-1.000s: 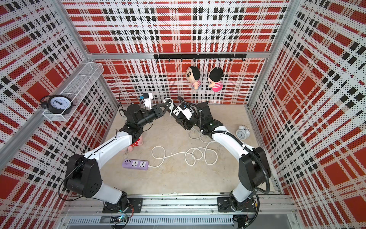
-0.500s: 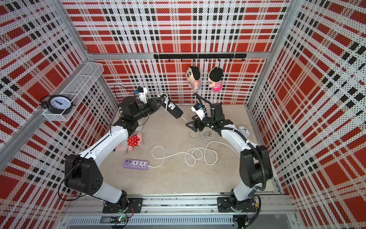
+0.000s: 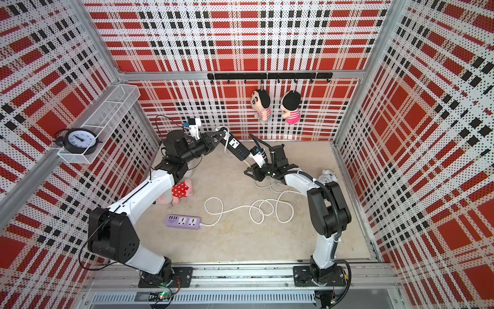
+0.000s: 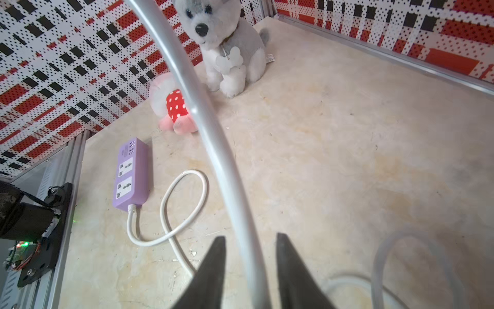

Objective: Unwrap the cord wrapped around the power strip
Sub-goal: Unwrap the power cord from the power strip.

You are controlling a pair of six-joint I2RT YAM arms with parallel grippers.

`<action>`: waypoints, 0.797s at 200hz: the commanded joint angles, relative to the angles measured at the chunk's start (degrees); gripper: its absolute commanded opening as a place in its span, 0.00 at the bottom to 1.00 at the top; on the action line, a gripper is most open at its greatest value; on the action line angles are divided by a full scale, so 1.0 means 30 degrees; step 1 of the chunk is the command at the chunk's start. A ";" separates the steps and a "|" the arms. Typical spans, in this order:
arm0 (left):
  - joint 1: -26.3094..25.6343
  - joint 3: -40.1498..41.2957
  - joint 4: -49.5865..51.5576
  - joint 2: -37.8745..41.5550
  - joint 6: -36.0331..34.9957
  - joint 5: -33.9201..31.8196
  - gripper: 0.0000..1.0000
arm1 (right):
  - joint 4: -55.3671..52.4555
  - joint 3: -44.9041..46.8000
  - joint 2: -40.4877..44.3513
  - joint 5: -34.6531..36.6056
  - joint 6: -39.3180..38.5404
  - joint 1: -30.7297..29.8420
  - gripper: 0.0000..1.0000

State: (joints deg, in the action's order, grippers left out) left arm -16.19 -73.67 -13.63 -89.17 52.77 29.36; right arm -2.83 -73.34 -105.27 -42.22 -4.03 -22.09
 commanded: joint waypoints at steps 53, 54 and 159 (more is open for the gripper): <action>0.0532 0.0279 0.0705 0.0347 -0.1934 -0.5208 0.00 | -0.3549 -0.0219 0.2956 -0.2607 -0.2831 0.0126 0.01; 0.0532 0.0289 0.0719 0.0342 -0.1955 -0.5242 0.00 | -0.3573 -0.0220 0.2984 -0.2705 -0.2853 0.0155 0.01; 0.1732 -0.2682 0.7083 -0.0810 -0.7847 -0.6164 0.00 | -0.5583 -0.2853 0.2952 0.4814 -0.1138 0.2631 0.00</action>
State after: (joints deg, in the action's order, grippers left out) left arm -12.40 -74.96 -0.21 -89.67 38.13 9.56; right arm -14.81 -75.33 -94.85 -45.43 -7.79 -15.53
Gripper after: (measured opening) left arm 0.327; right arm 0.080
